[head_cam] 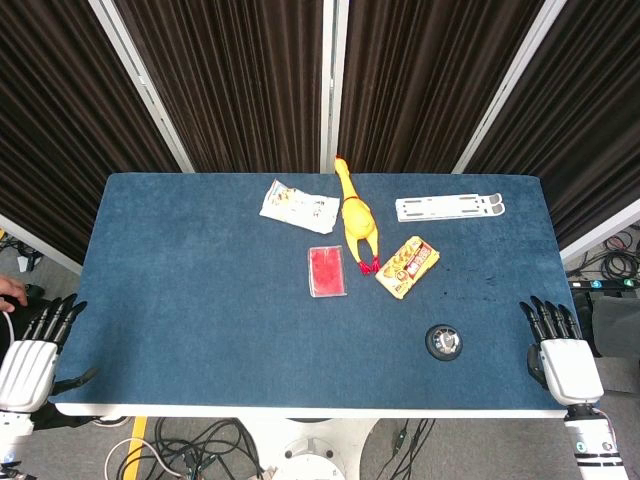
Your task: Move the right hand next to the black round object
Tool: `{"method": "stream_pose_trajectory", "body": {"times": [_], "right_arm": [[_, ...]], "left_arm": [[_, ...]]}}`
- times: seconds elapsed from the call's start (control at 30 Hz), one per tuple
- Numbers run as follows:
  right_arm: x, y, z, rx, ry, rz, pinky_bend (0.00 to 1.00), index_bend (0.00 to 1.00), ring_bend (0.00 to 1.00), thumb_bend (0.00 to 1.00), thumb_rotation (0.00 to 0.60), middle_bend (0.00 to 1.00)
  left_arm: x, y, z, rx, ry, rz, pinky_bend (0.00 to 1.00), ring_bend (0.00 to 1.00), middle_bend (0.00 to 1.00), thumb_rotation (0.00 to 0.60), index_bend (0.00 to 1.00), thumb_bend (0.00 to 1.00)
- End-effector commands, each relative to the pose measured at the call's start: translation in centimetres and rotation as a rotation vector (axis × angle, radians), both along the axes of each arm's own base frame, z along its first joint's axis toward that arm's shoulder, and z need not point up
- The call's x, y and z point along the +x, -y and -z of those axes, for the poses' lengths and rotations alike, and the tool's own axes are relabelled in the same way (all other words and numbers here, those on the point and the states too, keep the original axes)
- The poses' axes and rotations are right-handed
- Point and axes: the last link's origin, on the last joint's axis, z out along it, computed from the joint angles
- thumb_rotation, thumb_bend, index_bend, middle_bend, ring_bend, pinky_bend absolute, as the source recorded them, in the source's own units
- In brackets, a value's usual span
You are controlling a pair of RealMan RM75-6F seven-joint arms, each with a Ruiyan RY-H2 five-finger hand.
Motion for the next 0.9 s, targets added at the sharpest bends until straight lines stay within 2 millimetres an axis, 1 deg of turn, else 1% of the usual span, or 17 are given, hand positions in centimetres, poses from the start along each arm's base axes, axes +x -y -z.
{"method": "stream_pose_trajectory", "body": {"times": [0.03,0.1,0.13,0.17,0.2,0.23,0.27,0.3,0.37,0.4,0.47,0.63,0.8,0.9], "right_arm": [[-0.1,0.0,0.1,0.010,-0.010,0.004,0.00,0.00,0.00,0.71,0.600,0.00],[-0.1,0.0,0.1,0.005,-0.015,0.010,0.02,0.00,0.00,0.91,0.600,0.00],[0.0,0.0,0.1,-0.004,-0.013,0.011,0.05,0.00,0.01,0.95,0.600,0.01],[0.1,0.1,0.1,-0.016,-0.013,0.006,0.16,0.00,0.09,1.00,0.600,0.06],[0.1,0.2,0.0,-0.025,-0.011,0.000,0.25,0.00,0.17,1.00,0.600,0.13],[0.2,0.2,0.0,-0.031,-0.012,-0.009,0.39,0.00,0.34,1.00,0.600,0.30],[0.3,0.2,0.1,-0.027,-0.011,-0.014,0.52,0.00,0.51,1.00,0.600,0.49],[0.3,0.1,0.3,-0.022,-0.011,-0.018,0.62,0.00,0.67,1.00,0.600,0.68],[0.3,0.0,0.4,-0.017,-0.025,-0.032,0.69,0.00,0.78,1.00,0.600,0.81],[0.3,0.0,0.5,-0.012,-0.027,-0.032,0.71,0.00,0.81,1.00,0.600,0.85],[0.2,0.0,0.7,0.000,-0.034,-0.023,0.72,0.00,0.84,1.00,0.600,0.89],[0.3,-0.2,1.4,0.038,-0.048,-0.006,0.72,0.00,0.85,1.00,0.600,0.89],[0.5,-0.9,3.4,0.132,-0.082,-0.014,0.72,0.00,0.85,1.00,0.600,0.89],[0.5,-1.0,4.7,0.184,-0.094,-0.014,0.72,0.00,0.85,1.00,0.600,0.89]], "left_arm": [[0.0,0.0,0.1,-0.003,-0.004,0.003,0.14,0.00,0.03,0.600,0.10,0.12],[0.0,0.1,0.1,-0.005,-0.003,-0.002,0.14,0.00,0.03,0.600,0.10,0.12],[-0.1,0.1,0.1,-0.005,-0.002,-0.005,0.14,0.00,0.03,0.600,0.10,0.12],[-0.1,0.1,0.1,-0.004,-0.003,-0.006,0.14,0.00,0.03,0.600,0.10,0.12],[-0.1,0.1,0.0,-0.003,-0.004,-0.006,0.14,0.00,0.03,0.600,0.10,0.12],[-0.1,0.1,0.0,-0.002,-0.003,-0.005,0.14,0.00,0.03,0.600,0.10,0.12],[-0.1,0.1,0.0,-0.001,-0.001,-0.004,0.14,0.00,0.03,0.600,0.10,0.12],[-0.1,0.1,0.0,-0.001,0.000,-0.004,0.14,0.00,0.03,0.600,0.10,0.12],[-0.1,0.0,0.1,-0.003,-0.001,-0.004,0.14,0.00,0.03,0.600,0.10,0.12],[-0.1,0.0,0.1,-0.004,-0.002,-0.006,0.14,0.00,0.03,0.600,0.10,0.12],[-0.1,-0.1,0.1,-0.007,-0.001,-0.006,0.14,0.00,0.03,0.600,0.10,0.12],[0.0,-0.1,0.0,-0.007,-0.003,-0.005,0.14,0.00,0.03,0.600,0.10,0.12],[0.0,0.1,0.0,-0.008,-0.008,-0.004,0.14,0.00,0.03,0.600,0.10,0.12],[-0.3,0.2,0.1,-0.011,-0.003,-0.016,0.14,0.00,0.03,0.600,0.10,0.12]]}}
